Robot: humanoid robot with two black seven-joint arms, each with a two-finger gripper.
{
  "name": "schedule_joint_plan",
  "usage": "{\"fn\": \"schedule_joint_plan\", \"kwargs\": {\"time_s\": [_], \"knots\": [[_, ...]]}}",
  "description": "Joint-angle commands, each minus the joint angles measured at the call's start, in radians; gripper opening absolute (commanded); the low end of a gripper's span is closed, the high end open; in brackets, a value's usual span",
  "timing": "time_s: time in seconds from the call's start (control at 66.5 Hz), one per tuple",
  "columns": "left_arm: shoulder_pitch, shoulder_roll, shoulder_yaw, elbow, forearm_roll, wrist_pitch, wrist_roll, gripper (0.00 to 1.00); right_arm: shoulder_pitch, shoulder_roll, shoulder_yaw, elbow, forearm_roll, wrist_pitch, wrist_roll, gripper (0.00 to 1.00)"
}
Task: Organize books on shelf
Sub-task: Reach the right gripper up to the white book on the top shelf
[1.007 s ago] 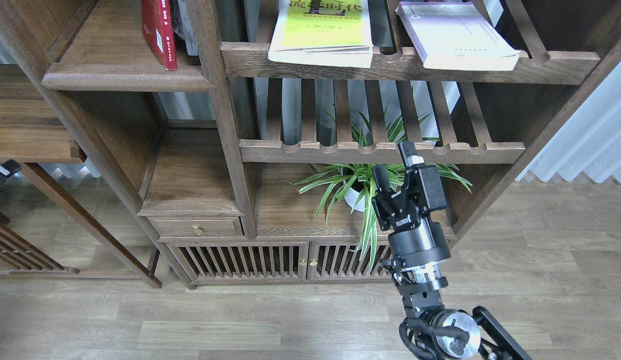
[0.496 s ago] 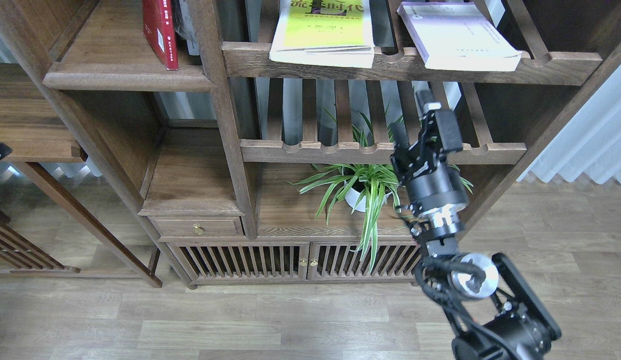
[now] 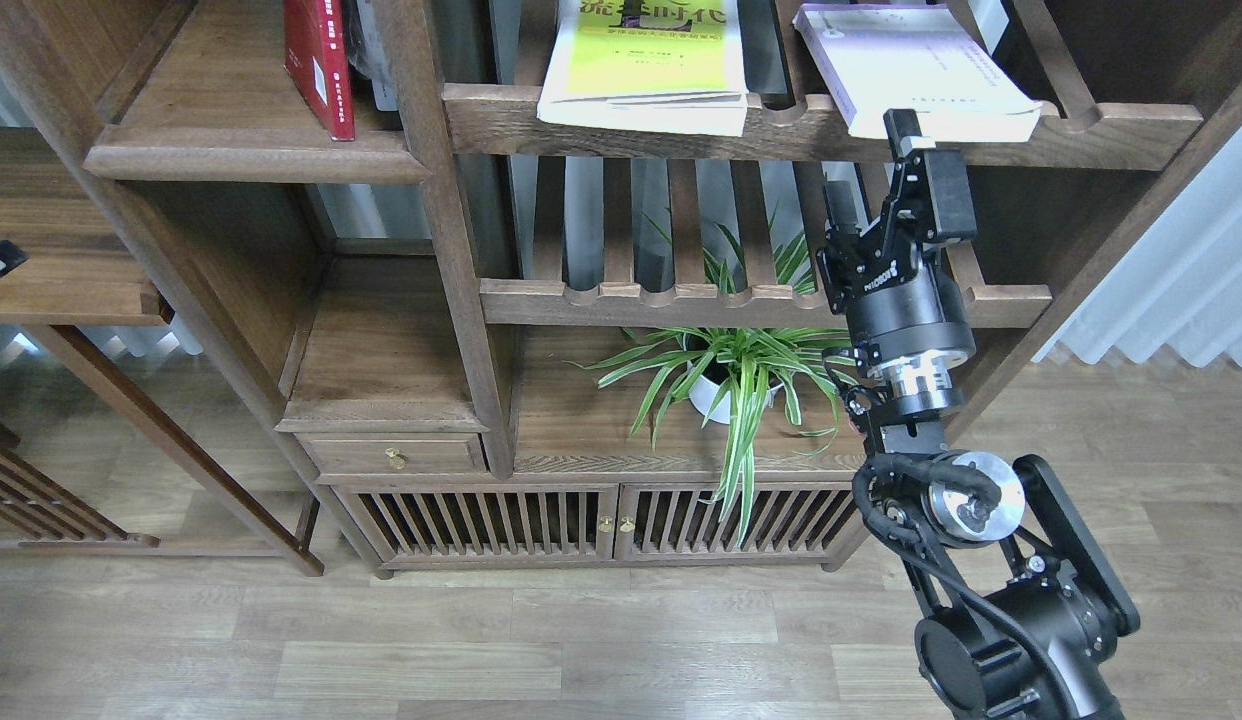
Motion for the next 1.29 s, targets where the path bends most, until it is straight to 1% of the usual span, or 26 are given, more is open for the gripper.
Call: {"fn": "schedule_joint_plan", "kwargs": {"time_s": [0.0, 0.256, 0.436, 1.278], "knots": [[0.002, -0.001, 0.0, 0.0, 0.0, 0.0, -0.001, 1.0, 0.008, 0.0, 0.027, -0.032, 0.0, 0.0, 0.0, 0.99], [0.007, -0.001, 0.001, 0.0, 0.0, 0.0, -0.001, 1.0, 0.034, 0.0, 0.043, -0.036, 0.003, 0.0, -0.003, 0.99], [0.007, -0.006, 0.003, 0.042, 0.0, 0.0, -0.002, 1.0, 0.043, 0.0, 0.043, -0.038, 0.011, 0.0, -0.001, 0.99], [0.008, -0.015, 0.003, 0.051, -0.002, 0.0, -0.002, 1.0, 0.101, 0.0, 0.043, -0.091, 0.011, -0.001, 0.006, 0.99]]}}
